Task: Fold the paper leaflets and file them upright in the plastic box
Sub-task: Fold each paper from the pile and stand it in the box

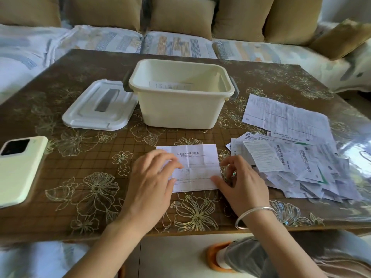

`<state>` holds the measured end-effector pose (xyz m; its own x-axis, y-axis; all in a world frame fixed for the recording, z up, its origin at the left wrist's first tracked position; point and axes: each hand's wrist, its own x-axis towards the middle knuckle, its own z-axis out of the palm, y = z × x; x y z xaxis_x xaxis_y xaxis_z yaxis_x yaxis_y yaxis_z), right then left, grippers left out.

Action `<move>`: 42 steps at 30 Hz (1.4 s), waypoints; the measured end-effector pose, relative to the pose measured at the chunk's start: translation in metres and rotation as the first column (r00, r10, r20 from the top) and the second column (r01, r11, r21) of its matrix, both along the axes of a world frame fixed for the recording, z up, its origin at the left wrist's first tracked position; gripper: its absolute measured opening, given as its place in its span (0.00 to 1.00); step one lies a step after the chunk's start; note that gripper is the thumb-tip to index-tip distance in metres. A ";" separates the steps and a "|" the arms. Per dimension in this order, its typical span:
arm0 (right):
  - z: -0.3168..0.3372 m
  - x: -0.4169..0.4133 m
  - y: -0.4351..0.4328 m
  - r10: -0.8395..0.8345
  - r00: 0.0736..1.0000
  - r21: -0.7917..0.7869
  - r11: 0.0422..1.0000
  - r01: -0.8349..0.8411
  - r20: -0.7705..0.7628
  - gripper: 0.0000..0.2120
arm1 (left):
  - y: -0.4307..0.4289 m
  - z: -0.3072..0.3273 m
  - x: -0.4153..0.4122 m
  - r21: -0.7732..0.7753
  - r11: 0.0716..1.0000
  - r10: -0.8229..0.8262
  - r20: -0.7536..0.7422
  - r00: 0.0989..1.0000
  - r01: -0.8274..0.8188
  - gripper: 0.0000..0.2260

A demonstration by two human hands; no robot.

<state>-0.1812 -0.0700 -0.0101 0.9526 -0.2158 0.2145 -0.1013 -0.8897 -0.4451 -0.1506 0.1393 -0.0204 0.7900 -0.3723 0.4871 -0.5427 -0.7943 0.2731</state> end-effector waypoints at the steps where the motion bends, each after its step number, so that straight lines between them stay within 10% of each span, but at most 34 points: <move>1: 0.000 0.001 0.000 0.024 1.000 -0.012 1.000 -0.024 0.005 0.16 | -0.001 -0.001 0.001 0.038 0.998 -0.046 -0.010 0.999 0.047 0.18; 15: 0.004 0.020 -0.015 0.631 0.760 -0.309 0.761 -0.570 0.153 0.15 | 0.003 0.011 0.009 0.041 0.986 -0.153 -0.197 0.968 0.164 0.22; 28: 0.010 0.010 0.002 0.392 0.882 -0.023 0.916 -0.401 0.262 0.13 | 0.007 0.015 0.009 -0.227 0.974 -0.078 -0.266 0.961 0.016 0.11; 42: 0.009 0.019 0.005 0.259 0.966 -0.123 0.959 -0.257 0.000 0.16 | -0.002 0.004 0.010 0.034 0.999 0.023 -0.045 0.999 -0.022 0.15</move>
<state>-0.1618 -0.0651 -0.0008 0.9688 0.0653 0.2390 0.1447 -0.9321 -0.3321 -0.1409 0.1371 -0.0166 0.8192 -0.3699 0.4383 -0.5124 -0.8153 0.2697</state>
